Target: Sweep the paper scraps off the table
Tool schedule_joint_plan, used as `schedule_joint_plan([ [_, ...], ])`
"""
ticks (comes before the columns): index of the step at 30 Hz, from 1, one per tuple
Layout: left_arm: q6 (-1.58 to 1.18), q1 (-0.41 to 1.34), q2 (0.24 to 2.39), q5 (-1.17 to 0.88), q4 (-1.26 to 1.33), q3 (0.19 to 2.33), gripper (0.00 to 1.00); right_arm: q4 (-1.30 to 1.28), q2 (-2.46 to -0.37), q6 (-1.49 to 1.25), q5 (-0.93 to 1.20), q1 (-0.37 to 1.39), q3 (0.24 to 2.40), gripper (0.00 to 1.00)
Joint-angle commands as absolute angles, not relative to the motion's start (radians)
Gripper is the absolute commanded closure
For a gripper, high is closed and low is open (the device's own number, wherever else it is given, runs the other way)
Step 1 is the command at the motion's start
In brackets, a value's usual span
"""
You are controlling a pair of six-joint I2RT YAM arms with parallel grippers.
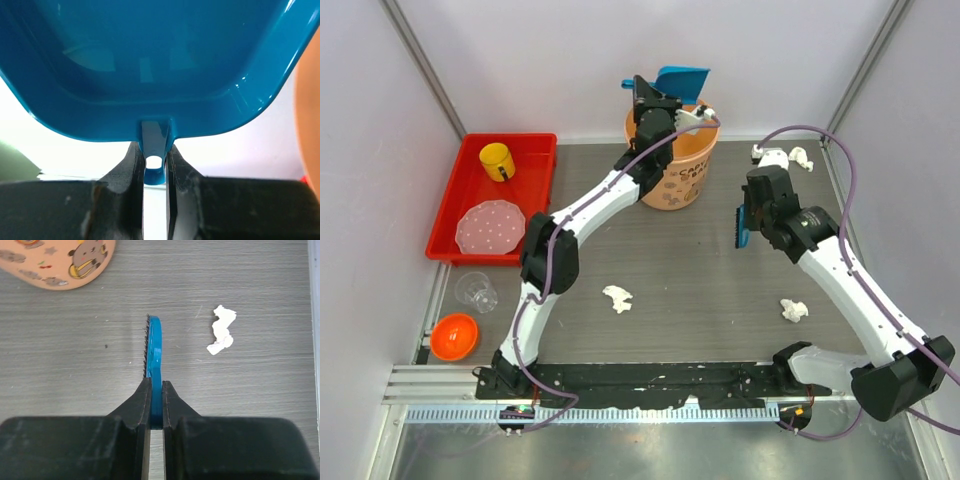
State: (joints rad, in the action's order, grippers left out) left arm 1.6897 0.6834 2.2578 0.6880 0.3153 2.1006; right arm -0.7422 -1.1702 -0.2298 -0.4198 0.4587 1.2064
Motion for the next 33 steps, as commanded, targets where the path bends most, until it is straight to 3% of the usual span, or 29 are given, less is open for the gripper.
schedule_joint_plan([
  [1,1.804,0.695,2.175,0.689,0.531,2.112,1.0,-0.736,-1.149,-0.206,-0.393,0.404,1.259,0.99],
  [4,1.711,0.696,2.166,0.727,0.485,2.144,1.0,-0.736,-1.149,-0.199,-0.394,0.371,1.282,0.99],
  [7,1.524,0.695,2.146,0.761,0.255,2.241,1.0,-0.733,-1.173,-0.184,-0.402,0.322,1.339,0.99],
  [10,1.19,0.689,2.1,0.74,-0.181,2.351,1.0,-0.688,-1.224,-0.148,-0.431,0.25,1.416,0.99],
  [14,0.956,0.686,2.02,0.667,-0.403,2.31,1.0,-0.481,-1.313,-0.005,-0.399,0.137,1.463,0.99],
  [19,0.66,0.632,1.91,0.536,-0.634,2.261,1.0,-0.231,-1.547,0.208,-0.385,0.016,1.575,0.99],
  [22,0.453,0.544,1.841,0.293,-0.818,2.232,1.0,-0.027,-1.681,0.38,-0.355,-0.02,1.588,0.99],
  [25,0.368,0.447,1.754,0.068,-0.948,2.13,1.0,0.067,-1.835,0.459,-0.301,-0.049,1.656,0.99],
  [29,0.416,0.39,1.565,0.066,-0.905,1.719,1.0,0.136,-2.035,0.644,-0.278,-0.103,1.816,0.99],
  [33,0.397,0.328,1.571,0.003,-1.009,1.617,1.0,0.253,-2.192,0.934,-0.23,-0.104,1.893,0.99],
])
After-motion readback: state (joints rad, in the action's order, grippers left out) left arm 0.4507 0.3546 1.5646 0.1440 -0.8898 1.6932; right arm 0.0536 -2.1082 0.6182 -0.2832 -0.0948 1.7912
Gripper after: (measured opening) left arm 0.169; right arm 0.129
